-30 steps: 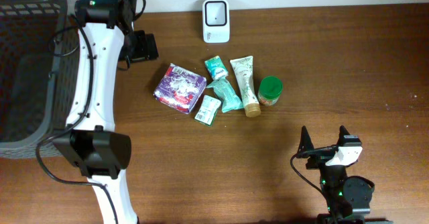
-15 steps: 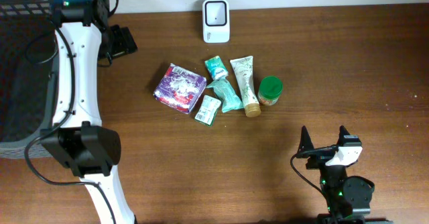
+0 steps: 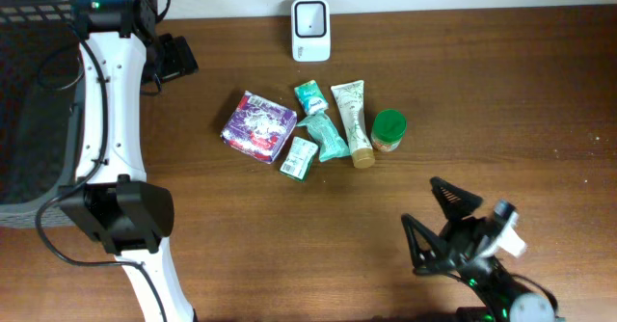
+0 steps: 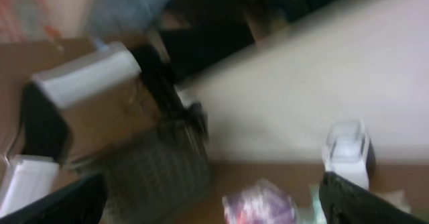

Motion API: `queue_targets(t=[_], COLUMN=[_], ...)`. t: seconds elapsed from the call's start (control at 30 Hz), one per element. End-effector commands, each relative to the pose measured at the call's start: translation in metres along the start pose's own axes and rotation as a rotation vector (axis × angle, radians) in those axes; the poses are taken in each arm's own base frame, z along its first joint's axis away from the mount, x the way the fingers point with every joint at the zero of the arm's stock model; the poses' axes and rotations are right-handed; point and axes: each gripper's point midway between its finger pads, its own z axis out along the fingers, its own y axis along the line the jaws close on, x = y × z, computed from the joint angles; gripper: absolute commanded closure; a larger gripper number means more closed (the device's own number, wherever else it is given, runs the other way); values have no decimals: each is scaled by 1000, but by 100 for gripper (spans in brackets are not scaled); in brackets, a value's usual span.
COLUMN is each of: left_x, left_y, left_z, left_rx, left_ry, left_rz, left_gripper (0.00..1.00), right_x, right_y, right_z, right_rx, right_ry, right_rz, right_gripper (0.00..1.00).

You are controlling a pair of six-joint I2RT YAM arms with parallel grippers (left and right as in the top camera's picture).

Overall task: Scan the item barcode
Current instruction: 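Reach the right gripper to the green-lidded jar, then close the right gripper on the green-lidded jar lid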

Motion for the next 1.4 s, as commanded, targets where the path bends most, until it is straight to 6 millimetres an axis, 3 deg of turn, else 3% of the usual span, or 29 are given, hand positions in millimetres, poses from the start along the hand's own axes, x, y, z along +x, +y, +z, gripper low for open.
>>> queue_targets(t=[0.0, 0.1, 0.2, 0.33, 0.43, 0.5, 0.57, 0.63, 0.73, 0.8, 0.9, 0.97, 1.03, 1.1, 1.27, 1.37], left_x=[3, 3, 3, 3, 3, 3, 3, 3, 3, 3, 3, 3, 3, 3, 3, 3], left_y=[0, 0, 0, 0, 0, 0, 0, 0, 0, 0, 0, 0, 0, 0, 0, 0], left_z=[8, 8, 8, 8, 8, 8, 8, 8, 8, 8, 8, 8, 8, 8, 8, 8], left_rx=[-6, -6, -6, -6, -6, -6, -6, -6, -6, -6, -6, -6, -6, -6, -6, -6], left_ry=[21, 21, 21, 21, 21, 21, 21, 21, 21, 21, 21, 21, 21, 21, 21, 21], left_rz=[-11, -11, -11, -11, -11, -11, -11, -11, -11, -11, -11, -11, -11, -11, -11, -11], left_gripper=[1, 1, 1, 1, 1, 1, 1, 1, 1, 1, 1, 1, 1, 1, 1, 1], right_x=[-60, -95, -115, -114, -79, -49, -5, 31, 98, 130, 136, 119, 112, 115, 147, 165], right_y=[11, 26, 21, -28, -63, -76, -89, -100, -136, -155, -185, -215, -236, -243, -244, -232], right_z=[-1, 9, 36, 69, 78, 81, 102, 110, 104, 97, 89, 89, 102, 113, 101, 100], right_rx=[40, 76, 172, 406, 520, 559, 522, 500, 548, 565, 712, 881, 918, 904, 1016, 1048], right_ry=[-209, -205, -38, 359, 694, 904, 1079, 1169, 1332, 1403, 1407, 1352, 1274, 1240, 1258, 1281], right_rz=[-16, -167, -261, -224, -1, 137, 260, 348, 465, 517, 436, 313, 219, 201, 353, 405], right_gripper=[1, 2, 2, 2, 2, 2, 2, 2, 2, 2, 2, 2, 1, 1, 1, 1])
